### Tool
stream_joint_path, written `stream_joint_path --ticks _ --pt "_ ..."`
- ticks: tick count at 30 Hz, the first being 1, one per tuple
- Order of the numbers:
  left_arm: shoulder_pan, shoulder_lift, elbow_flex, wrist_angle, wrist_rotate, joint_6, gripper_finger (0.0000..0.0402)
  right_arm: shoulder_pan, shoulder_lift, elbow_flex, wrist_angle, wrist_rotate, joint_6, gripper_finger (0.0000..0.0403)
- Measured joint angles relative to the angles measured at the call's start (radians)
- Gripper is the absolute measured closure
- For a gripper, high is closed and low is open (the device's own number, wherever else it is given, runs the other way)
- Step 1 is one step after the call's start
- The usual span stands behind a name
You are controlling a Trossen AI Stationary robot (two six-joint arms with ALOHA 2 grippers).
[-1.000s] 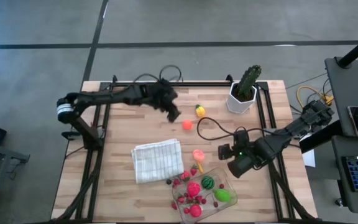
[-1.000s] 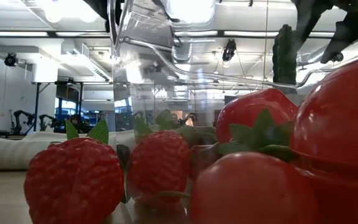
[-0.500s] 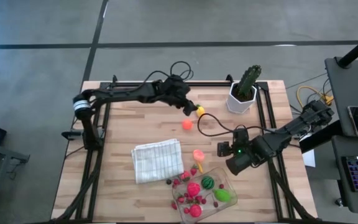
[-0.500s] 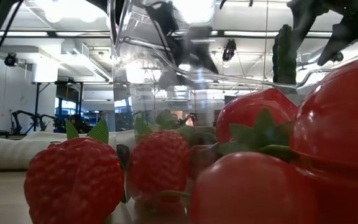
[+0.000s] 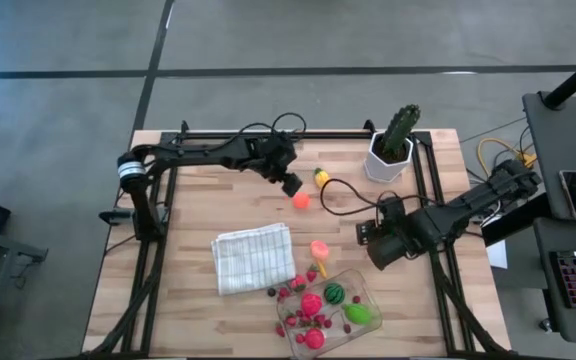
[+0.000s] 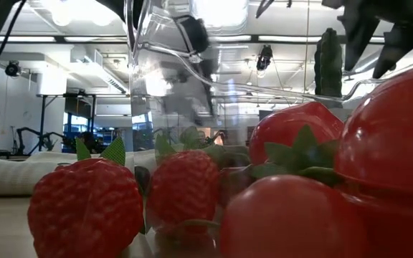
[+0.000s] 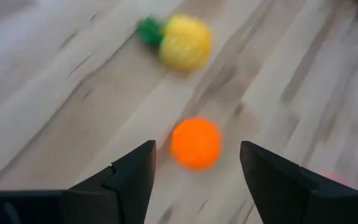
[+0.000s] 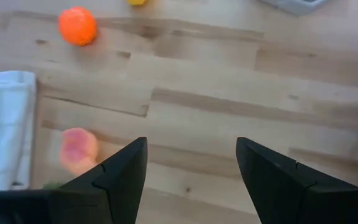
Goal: Pick and placing Produce into tupperware
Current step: Put the strawberry into the transparent bin
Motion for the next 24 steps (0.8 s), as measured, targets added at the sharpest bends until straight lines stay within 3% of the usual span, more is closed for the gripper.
stream_joint_path --ticks 6,12,18,24 --pt "-0.025 -0.080 -0.094 -0.086 -0.022 0.048 0.0183 -0.102 -0.073 -0.069 0.046 -0.026 -0.128 0.0165" --pt "-0.070 -0.210 -0.244 -0.068 -0.020 0.049 0.0183 -0.173 -0.124 -0.158 0.234 -0.096 -0.236 0.0165" --pt "-0.115 -0.359 -0.399 -0.043 -0.009 0.058 0.0183 -0.180 -0.099 -0.217 0.454 -0.134 -0.236 0.0165" --pt "-0.148 -0.481 -0.533 0.050 0.070 0.077 0.0183 -0.178 -0.037 -0.206 0.538 -0.200 -0.229 0.0165"
